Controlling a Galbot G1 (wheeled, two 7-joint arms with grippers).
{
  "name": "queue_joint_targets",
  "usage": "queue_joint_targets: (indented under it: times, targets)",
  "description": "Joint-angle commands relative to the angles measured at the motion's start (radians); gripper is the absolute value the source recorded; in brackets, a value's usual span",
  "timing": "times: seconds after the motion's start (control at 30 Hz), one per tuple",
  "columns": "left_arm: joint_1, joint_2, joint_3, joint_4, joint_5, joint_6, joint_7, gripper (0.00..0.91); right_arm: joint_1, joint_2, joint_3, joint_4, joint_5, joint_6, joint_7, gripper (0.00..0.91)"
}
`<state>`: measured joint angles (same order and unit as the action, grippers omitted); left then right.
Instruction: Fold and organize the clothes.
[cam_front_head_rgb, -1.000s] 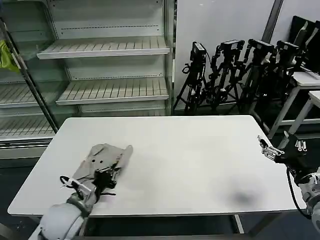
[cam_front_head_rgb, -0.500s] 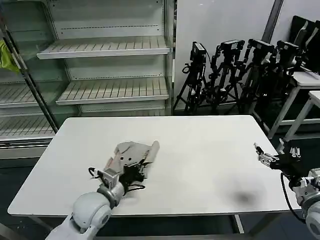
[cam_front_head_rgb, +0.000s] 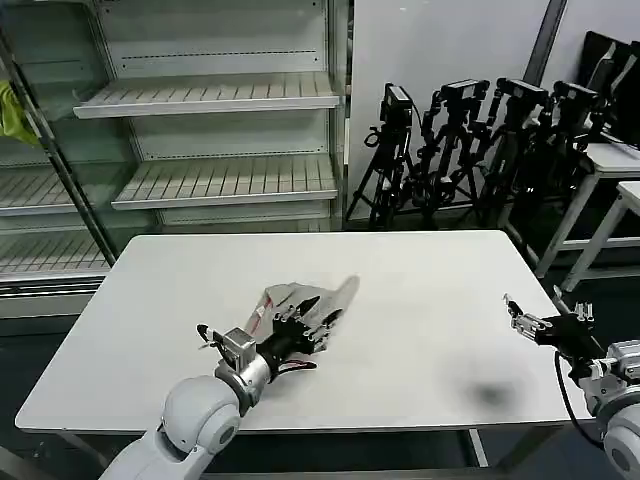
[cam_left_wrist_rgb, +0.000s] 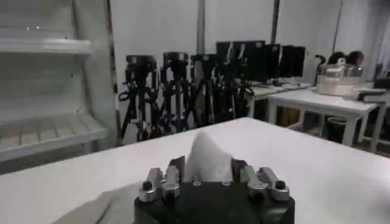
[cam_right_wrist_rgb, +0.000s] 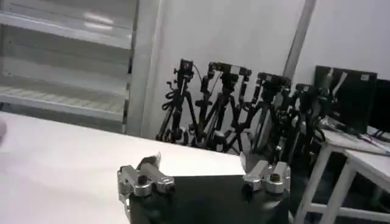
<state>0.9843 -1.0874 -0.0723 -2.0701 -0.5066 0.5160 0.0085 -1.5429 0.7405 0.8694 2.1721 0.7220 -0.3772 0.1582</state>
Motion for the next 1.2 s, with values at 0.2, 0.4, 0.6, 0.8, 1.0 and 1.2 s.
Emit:
queue_joint_targets:
  times: [0.2, 0.4, 0.6, 0.8, 1.0, 1.2]
  targets:
    - [0.024, -0.003, -0.011, -0.072, 0.06, -0.035, 0.004, 0.907, 0.015, 0.005, -0.066, 0.008, 0.012, -0.002, 0.011, 0.907]
    - [0.107, 0.088, -0.193, -0.071, 0.245, -0.082, 0.034, 0.907, 0.078, 0.032, -0.278, 0.026, 0.065, 0.018, 0.058, 0.907]
    - [0.254, 0.158, -0.412, -0.115, 0.269, -0.088, 0.033, 0.907, 0.168, 0.071, -0.552, 0.063, 0.139, 0.03, 0.109, 0.907]
    - [0.423, 0.145, -0.543, -0.156, 0.28, -0.103, 0.034, 0.907, 0.189, 0.118, -0.674, 0.073, 0.157, 0.036, 0.141, 0.907]
    - [0.525, 0.115, -0.612, -0.193, 0.299, -0.125, 0.038, 0.907, 0.199, 0.132, -0.714, 0.06, 0.164, 0.037, 0.148, 0.907]
    - [0.572, 0.1, -0.655, -0.21, 0.308, -0.146, 0.037, 0.907, 0.246, 0.171, -0.769, 0.046, 0.17, 0.03, 0.163, 0.907]
